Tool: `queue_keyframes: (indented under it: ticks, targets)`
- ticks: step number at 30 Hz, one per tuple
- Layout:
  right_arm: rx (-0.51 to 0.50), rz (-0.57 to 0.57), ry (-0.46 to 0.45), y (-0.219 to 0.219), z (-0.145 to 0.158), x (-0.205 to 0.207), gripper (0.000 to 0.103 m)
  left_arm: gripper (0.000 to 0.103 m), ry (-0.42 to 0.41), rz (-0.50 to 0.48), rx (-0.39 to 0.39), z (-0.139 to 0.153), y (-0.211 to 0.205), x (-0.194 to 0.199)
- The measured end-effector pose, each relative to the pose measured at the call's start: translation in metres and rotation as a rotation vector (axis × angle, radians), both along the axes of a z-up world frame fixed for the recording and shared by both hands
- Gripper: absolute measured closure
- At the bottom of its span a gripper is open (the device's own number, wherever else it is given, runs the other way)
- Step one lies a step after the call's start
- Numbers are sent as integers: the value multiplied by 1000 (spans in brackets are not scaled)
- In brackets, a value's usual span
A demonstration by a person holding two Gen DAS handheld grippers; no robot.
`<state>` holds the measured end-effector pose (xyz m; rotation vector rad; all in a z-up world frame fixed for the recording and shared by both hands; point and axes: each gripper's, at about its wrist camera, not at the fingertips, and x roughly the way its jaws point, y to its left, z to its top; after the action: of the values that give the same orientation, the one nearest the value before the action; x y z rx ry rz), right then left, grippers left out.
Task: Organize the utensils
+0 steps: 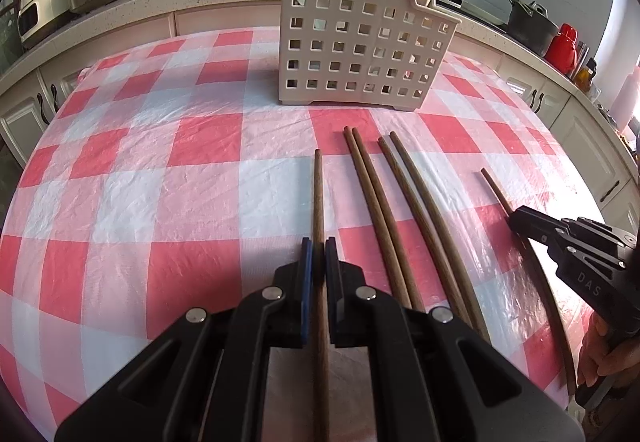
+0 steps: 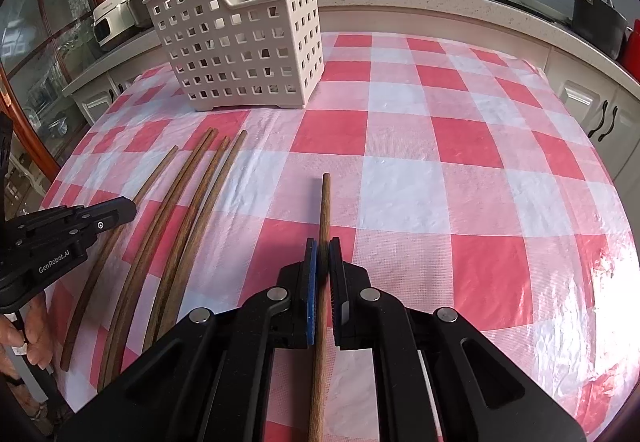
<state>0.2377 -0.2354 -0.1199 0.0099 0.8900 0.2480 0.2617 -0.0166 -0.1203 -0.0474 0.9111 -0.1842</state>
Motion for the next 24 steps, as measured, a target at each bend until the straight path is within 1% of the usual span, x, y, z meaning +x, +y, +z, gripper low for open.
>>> queue_keyframes:
  ticks: [9, 14, 18, 24]
  targets:
    - [21, -6, -3, -3, -1, 0, 96, 96, -34, -1, 37, -2, -5, -4]
    - [7, -4, -14, 0, -2, -1, 96, 96, -39, 2, 33, -2, -5, -4]
    - [17, -3, -13, -1, -2, -1, 96, 96, -49, 5, 42, -2, -6, -6]
    - [14, -4, -13, -1, -1, -1, 96, 94, -48, 6, 36, -2, -6, -6]
